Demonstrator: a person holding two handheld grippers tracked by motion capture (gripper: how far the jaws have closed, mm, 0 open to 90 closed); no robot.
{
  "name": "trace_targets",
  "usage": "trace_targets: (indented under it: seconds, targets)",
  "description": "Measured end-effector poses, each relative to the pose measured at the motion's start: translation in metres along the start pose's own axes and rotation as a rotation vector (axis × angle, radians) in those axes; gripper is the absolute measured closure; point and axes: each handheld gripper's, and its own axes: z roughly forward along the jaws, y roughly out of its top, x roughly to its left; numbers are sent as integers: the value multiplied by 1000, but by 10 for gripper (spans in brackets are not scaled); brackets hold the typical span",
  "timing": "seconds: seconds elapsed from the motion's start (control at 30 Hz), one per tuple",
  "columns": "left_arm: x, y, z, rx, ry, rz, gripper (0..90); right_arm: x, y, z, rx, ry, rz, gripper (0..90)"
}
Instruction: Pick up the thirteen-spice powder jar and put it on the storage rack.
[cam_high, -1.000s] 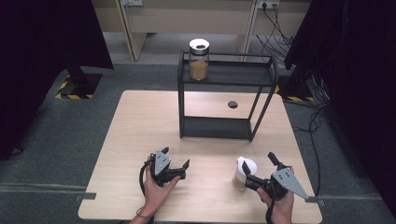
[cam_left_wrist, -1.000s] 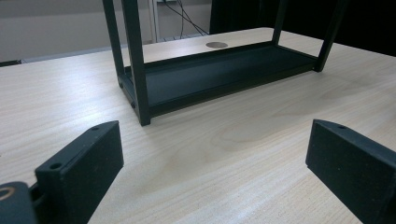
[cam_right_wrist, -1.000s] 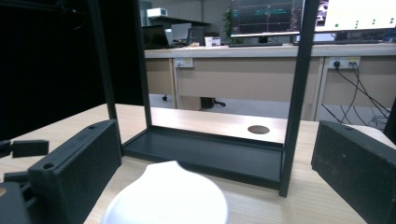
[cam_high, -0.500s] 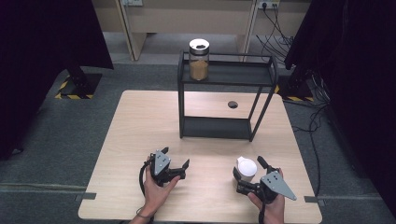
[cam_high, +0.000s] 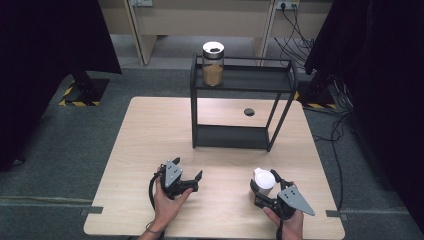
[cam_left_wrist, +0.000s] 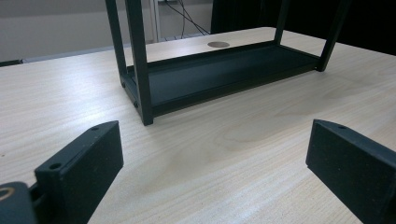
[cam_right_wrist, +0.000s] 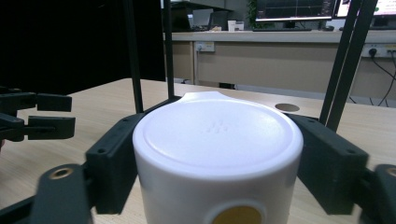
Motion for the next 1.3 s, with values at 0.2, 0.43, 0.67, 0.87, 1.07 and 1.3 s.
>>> trace_targets:
  seconds: [0.2, 0.43, 0.67, 0.87, 1.07, 1.3]
  targets:
    - [0, 0, 0, -1, 0, 0, 32, 0, -2, 0, -4, 8, -6, 306]
    - [0, 0, 0, -2, 2, -2, 32, 7, -1, -1, -2, -22, -8, 309]
    - [1, 0, 0, -3, 0, -7, 32, 19, 2, 0, -17, -75, 0, 309]
    - [0, -1, 0, -6, 3, -2, 32, 32, 7, 1, -37, -134, 7, 309]
    - [0, -1, -1, -7, 2, -3, 32, 39, 13, 7, -37, -174, 15, 309]
    - [0, -2, -1, -10, 2, -3, 32, 42, 23, 15, -53, -200, 15, 309]
